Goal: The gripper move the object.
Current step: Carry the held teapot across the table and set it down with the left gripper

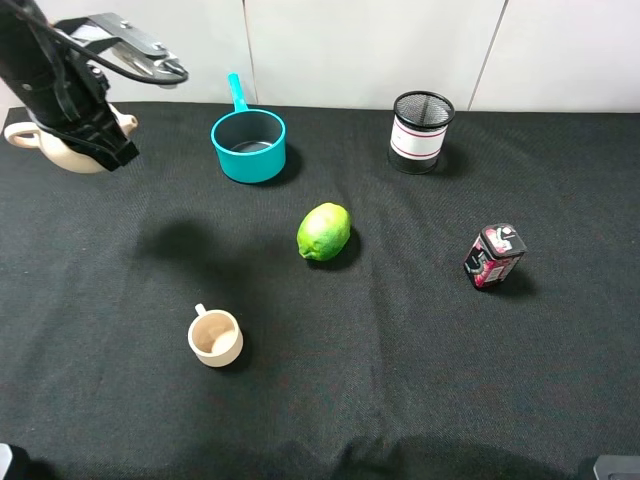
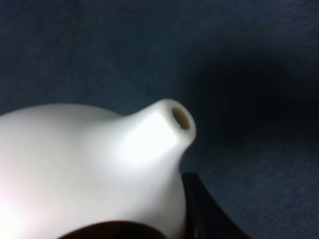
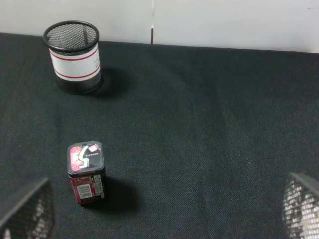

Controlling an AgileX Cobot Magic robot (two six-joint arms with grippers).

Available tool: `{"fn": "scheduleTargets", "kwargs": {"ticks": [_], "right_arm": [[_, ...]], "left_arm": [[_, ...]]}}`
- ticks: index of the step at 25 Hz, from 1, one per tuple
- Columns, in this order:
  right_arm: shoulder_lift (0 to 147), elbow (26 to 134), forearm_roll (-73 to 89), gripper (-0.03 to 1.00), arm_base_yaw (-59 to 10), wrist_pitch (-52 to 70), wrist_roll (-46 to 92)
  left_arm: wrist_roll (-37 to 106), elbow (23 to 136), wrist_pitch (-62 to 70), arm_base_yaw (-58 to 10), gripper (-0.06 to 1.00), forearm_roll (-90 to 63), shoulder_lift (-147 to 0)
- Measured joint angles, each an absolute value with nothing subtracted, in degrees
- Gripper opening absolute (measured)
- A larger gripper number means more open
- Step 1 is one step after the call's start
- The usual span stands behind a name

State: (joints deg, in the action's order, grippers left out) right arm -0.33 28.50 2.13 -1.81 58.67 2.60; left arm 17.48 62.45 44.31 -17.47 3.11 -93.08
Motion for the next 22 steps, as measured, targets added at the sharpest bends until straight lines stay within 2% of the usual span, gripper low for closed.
{"fn": "scheduleTargets", "kwargs": {"ticks": [22], "right_arm": [[-0.3,28.5,2.1,0.69,-1.8,58.7,2.6]], "left_arm": [[13.3,62.4,48.3,-33.3,0.11,3.1,-93.1]]}}
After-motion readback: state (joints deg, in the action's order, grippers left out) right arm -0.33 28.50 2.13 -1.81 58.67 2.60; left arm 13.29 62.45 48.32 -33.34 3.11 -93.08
